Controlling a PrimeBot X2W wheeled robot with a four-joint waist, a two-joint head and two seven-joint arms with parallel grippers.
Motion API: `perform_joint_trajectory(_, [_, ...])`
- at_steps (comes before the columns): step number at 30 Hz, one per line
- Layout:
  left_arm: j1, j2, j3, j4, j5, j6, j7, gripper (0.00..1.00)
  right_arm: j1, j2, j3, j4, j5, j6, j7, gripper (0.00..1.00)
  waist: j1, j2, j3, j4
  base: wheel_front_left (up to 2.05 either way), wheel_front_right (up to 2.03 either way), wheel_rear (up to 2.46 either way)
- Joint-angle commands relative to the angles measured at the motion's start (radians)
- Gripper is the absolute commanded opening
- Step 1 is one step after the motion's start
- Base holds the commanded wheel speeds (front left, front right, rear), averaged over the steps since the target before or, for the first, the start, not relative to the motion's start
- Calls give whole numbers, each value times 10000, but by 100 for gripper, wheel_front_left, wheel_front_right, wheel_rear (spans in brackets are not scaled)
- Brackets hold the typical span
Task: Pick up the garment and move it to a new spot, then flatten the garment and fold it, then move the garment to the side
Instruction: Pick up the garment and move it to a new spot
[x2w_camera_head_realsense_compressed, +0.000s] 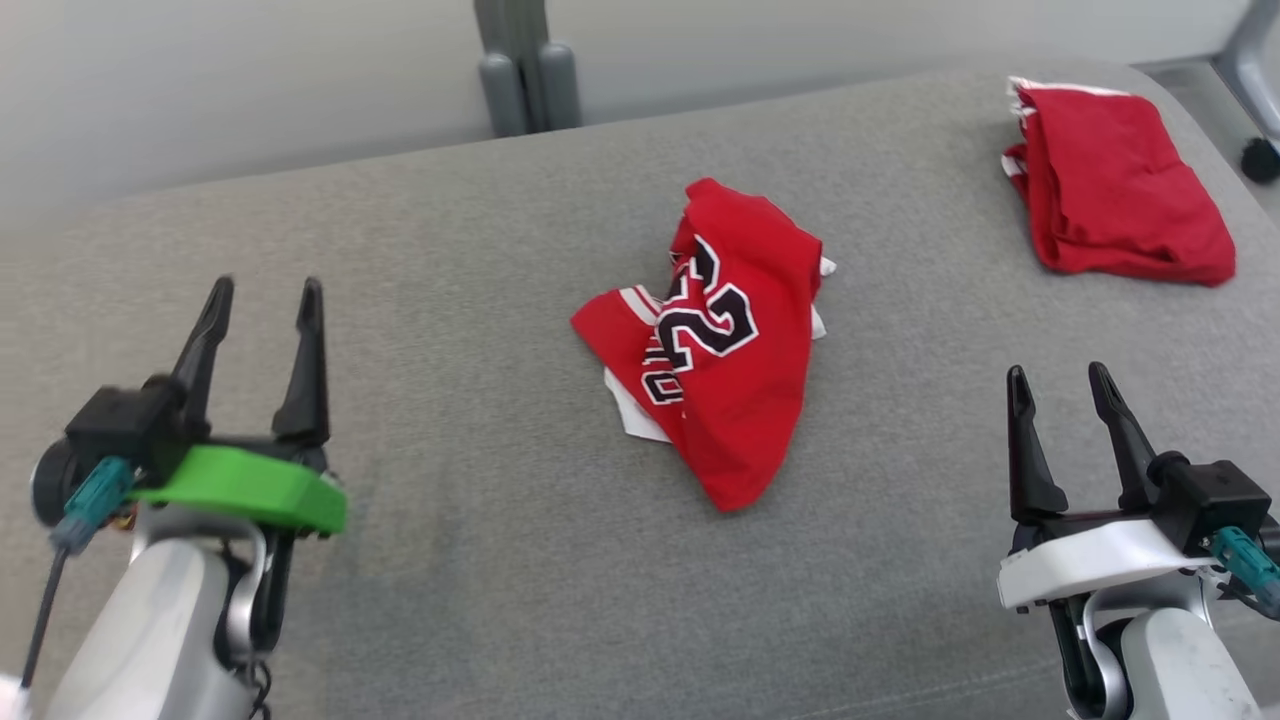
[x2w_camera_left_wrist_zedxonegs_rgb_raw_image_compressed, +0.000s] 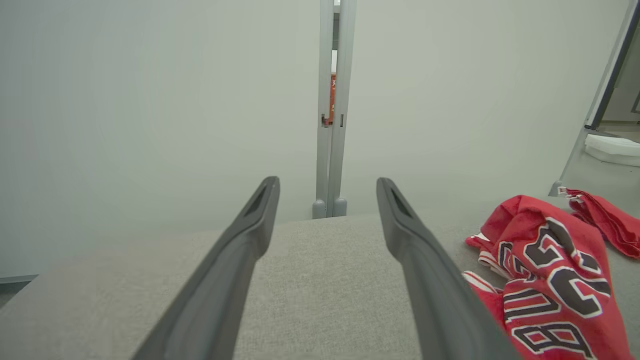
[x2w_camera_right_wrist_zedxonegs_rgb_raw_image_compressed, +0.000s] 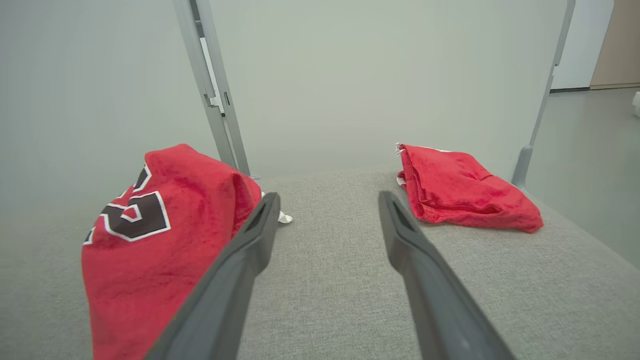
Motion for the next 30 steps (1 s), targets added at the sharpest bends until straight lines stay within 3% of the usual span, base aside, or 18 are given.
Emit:
perform_joint_trajectory(1, [418, 155, 225, -188, 27, 99, -26, 100, 181, -24, 17, -81, -13, -10, 37, 100, 0, 0, -489, 566, 0, 0, 0])
perform_joint_trajectory(8, [1831, 354, 1088, -1042, 176, 323, -27, 100, 389, -55, 191, -369, 13, -10, 197, 100, 0, 0, -728, 1017, 0, 0, 0])
perform_joint_trajectory(13, [2705, 196, 1542, -1552, 310, 312, -28, 100, 464, -65, 369, -603, -6, -10, 357, 100, 0, 0, -825, 1111, 0, 0, 0])
perform_joint_trajectory(30, [3629, -329, 1549, -1589, 863, 92, -29, 100, 945, -166, 587, -1281, 19, -10, 996, 100, 0, 0, -954, 1146, 0, 0, 0])
